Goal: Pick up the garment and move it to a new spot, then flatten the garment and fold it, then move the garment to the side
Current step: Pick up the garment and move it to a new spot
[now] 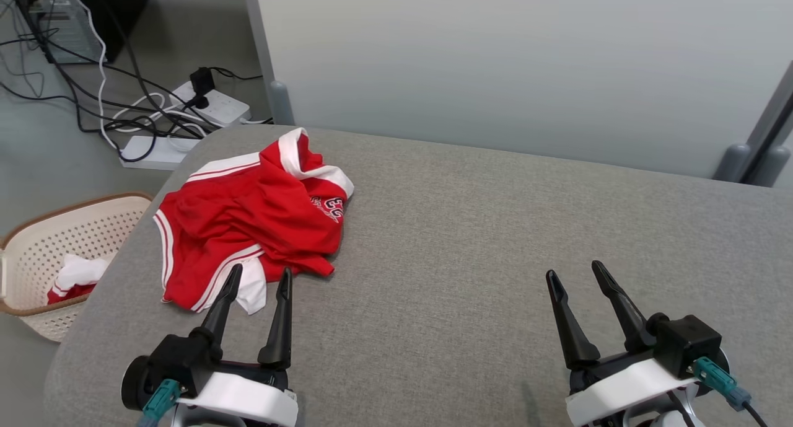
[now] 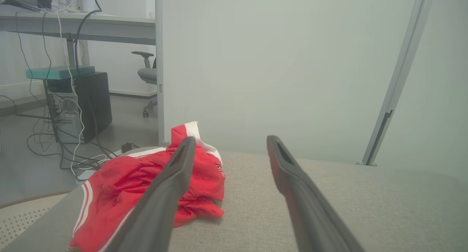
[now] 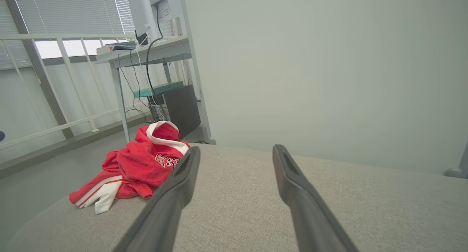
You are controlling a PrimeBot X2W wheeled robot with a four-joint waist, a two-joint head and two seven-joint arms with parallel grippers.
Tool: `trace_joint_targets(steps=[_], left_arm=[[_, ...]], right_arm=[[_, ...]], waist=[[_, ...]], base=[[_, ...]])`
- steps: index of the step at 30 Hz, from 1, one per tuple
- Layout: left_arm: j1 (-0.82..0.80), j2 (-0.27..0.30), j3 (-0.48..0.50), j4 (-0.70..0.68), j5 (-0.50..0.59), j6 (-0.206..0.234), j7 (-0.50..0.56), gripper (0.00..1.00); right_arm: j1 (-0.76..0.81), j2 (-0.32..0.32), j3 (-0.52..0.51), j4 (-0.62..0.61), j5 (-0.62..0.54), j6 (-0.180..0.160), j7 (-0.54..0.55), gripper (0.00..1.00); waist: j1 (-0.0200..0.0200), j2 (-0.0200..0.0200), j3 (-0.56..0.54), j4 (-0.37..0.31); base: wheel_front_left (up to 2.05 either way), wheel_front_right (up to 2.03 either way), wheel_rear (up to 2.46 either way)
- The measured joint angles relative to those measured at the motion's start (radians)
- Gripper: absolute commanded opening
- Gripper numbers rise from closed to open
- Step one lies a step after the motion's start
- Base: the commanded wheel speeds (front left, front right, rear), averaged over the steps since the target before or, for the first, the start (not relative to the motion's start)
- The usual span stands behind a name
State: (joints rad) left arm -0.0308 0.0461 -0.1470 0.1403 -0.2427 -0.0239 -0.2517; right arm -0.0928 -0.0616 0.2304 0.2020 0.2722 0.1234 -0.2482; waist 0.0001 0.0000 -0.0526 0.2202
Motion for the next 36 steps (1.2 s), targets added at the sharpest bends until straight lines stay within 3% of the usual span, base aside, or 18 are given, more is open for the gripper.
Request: trace_joint_targets(steps=[15, 36], left_arm=[[0.002, 0.0, 0.012, 0.007, 0.005, 0.034, 0.0, 1.0], [-0.011, 0.0, 0.024, 0.045, 0.005, 0.052, 0.0, 1.0]], right_arm=[[0.001, -0.004, 0.006, 0.001, 0.003, 0.0, 0.0, 1.0], [0.001, -0.008, 0.009, 0.001, 0.01, 0.0, 0.0, 1.0]], waist=[[0.0, 0.0, -0.007, 0.045], [0.0, 0.0, 0.022, 0.021]], base=[[0.0, 0.0, 0.0], [0.0, 0.0, 0.0]])
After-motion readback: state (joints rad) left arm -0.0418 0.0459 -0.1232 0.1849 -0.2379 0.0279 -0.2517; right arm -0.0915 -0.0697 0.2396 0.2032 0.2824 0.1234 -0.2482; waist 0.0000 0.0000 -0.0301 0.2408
